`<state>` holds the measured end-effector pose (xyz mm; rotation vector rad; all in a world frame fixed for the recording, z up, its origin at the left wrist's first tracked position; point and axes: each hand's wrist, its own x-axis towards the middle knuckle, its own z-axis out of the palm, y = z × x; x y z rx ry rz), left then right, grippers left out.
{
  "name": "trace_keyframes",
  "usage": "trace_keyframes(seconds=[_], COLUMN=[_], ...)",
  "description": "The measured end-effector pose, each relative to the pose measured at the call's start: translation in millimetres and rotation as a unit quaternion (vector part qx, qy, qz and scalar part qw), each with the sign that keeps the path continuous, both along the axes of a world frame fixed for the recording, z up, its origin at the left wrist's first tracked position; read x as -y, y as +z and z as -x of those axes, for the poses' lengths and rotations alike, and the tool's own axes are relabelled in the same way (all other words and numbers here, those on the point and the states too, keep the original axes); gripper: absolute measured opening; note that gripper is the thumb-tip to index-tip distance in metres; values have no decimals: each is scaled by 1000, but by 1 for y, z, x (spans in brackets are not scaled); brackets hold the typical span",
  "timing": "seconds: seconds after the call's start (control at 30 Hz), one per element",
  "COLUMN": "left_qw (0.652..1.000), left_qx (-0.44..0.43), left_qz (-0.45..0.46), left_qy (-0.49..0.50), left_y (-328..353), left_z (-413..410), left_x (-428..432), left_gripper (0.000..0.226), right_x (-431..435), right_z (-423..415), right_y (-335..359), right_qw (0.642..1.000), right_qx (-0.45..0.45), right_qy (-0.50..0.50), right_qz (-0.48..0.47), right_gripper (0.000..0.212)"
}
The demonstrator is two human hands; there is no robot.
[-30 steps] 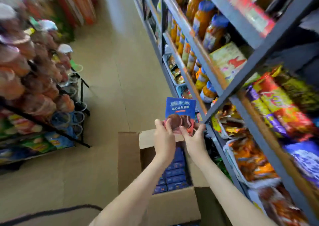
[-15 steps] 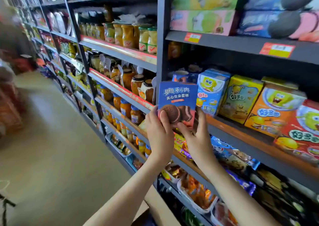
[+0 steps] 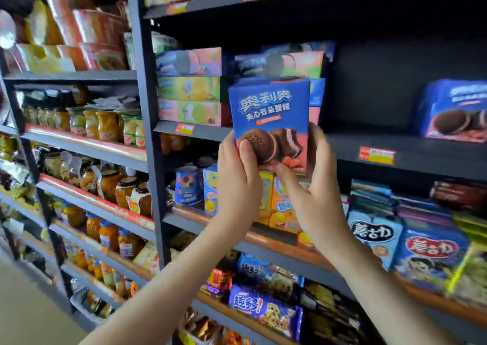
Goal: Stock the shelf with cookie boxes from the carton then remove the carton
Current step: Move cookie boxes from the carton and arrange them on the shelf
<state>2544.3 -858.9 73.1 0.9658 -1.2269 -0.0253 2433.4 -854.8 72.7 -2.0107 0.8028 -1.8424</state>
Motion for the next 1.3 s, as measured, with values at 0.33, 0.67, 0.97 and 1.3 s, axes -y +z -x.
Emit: trace_keyframes(seconds=[0.33,0.67,0.97,1.3], left_qw=[986,926,836,830], left_qx=[154,250,410,368], left_qz=[-35,-223,-256,-289], left_qy=[-45,-173,-259,-304], left_y=[95,137,124,140], left_z=[106,198,234,242], left_x=[1,90,128,149], left_gripper=[25,28,34,57], right_x=[-1,42,67,102], right_z=[140,261,305,327], right_y=[58,100,100,117], right_qw=[998,956,888,916], right_qx=[-16,-136,-245,-156], right_qy=[-63,-195,-319,-91], right_qz=[16,-172,-222,-358], right_gripper=[67,41,31,79])
